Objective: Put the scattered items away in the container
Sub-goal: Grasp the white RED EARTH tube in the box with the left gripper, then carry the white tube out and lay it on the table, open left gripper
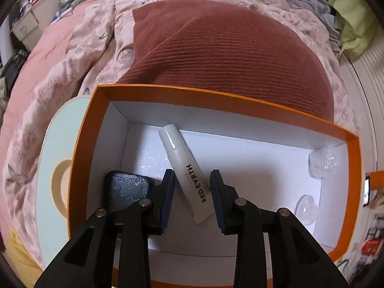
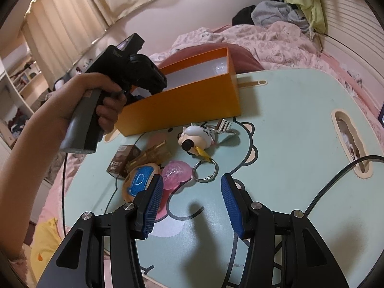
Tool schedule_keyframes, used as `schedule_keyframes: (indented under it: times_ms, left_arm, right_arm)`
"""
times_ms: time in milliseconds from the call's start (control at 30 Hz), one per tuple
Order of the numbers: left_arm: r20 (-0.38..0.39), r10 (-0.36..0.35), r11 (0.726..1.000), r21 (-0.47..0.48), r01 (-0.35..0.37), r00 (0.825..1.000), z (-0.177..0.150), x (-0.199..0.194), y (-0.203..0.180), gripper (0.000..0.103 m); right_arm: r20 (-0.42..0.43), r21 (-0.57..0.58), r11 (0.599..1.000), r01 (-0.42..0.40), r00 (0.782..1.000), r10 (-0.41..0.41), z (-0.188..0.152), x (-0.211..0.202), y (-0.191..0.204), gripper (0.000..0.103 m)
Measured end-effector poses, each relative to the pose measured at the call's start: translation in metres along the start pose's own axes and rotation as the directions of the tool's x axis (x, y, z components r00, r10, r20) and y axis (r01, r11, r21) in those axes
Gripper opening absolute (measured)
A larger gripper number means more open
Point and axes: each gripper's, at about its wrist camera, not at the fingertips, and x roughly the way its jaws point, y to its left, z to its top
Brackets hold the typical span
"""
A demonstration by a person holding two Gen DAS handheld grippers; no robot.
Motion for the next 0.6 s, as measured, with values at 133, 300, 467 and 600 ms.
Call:
schedule_keyframes:
  times_ms: [133,300,467,600]
  left_arm:
    - [-0.002,-0.045,0.998,0.035,0.045,0.999,-0.003,-0.006,0.004,0.021]
    - [0.063,-0.131,0.989,0.076,0.126,0.989,-0.011,-0.035,0.005,0.021]
    - [0.120,-0.315,0.946,0.122,0.301,0.942,-0.034,-0.085,0.011,0.021]
    - [0.123,-0.429,0.895,0.192,0.403,0.895,-0.076,-0.115,0.016,0.021]
  right_arm:
    - [0.000,0.001,1.000,0.001,1.000,-0.001,0.000,0.000,-0.001,0.049]
    - [-0.010,-0.004,1.000,0.012,1.000,-0.012,0.000,0.002,-0.001,0.049]
    - [-0.015,-0.013,1.000,0.026,1.000,-0.026,-0.001,0.003,0.001,0.049]
    - [-0.017,-0.021,0.999,0.039,0.999,-0.040,-0.002,0.004,0.003,0.049]
